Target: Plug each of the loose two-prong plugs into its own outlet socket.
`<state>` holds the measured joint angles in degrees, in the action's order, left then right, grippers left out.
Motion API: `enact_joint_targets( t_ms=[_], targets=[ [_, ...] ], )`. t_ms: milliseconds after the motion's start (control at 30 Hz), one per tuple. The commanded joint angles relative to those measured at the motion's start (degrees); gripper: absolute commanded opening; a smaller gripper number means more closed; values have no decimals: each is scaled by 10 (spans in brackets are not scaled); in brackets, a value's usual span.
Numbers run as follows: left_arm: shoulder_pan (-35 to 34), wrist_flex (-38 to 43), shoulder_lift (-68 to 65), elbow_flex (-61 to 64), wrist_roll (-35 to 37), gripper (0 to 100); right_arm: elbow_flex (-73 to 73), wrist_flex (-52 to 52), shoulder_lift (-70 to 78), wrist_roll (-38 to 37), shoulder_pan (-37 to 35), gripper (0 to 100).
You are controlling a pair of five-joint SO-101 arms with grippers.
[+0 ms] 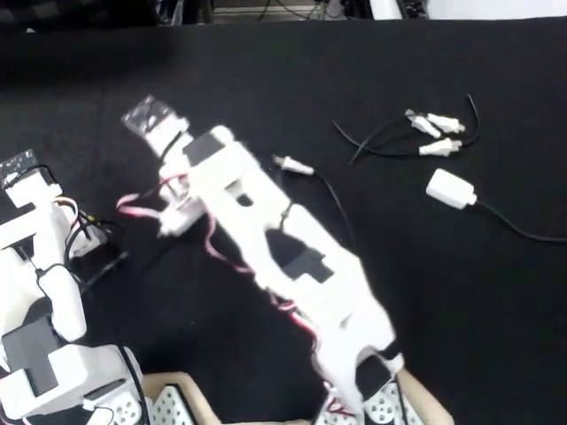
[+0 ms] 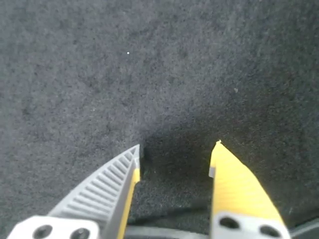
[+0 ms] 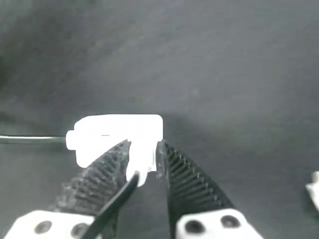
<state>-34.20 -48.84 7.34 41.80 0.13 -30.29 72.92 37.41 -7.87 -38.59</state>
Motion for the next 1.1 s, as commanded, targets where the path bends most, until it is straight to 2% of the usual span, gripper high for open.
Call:
enact_joint_targets(
  t_ms=[0,133,233,433,600,867,1000,1067],
  targets=[
    [6,7,11,-1,5,228,-75,-3,-4,-31,39,12],
    [6,7,11,-1,5,228,-138,-4,-4,-59,73,12],
    [6,7,11,-1,4,228,-153,-44,-4,-62,101,12],
    [6,7,11,-1,4,228,-146,-169,9,-58,160,15],
    [7,7,11,-1,4,228,-143,-311,61,-58,184,14],
    [7,7,11,-1,4,228,-147,-492,167,-57,140,13],
    [7,7,11,-1,4,228,-172,-644,251,-58,141,14],
    [7,7,11,-1,5,228,-191,-668,286,-60,142,15]
  ],
)
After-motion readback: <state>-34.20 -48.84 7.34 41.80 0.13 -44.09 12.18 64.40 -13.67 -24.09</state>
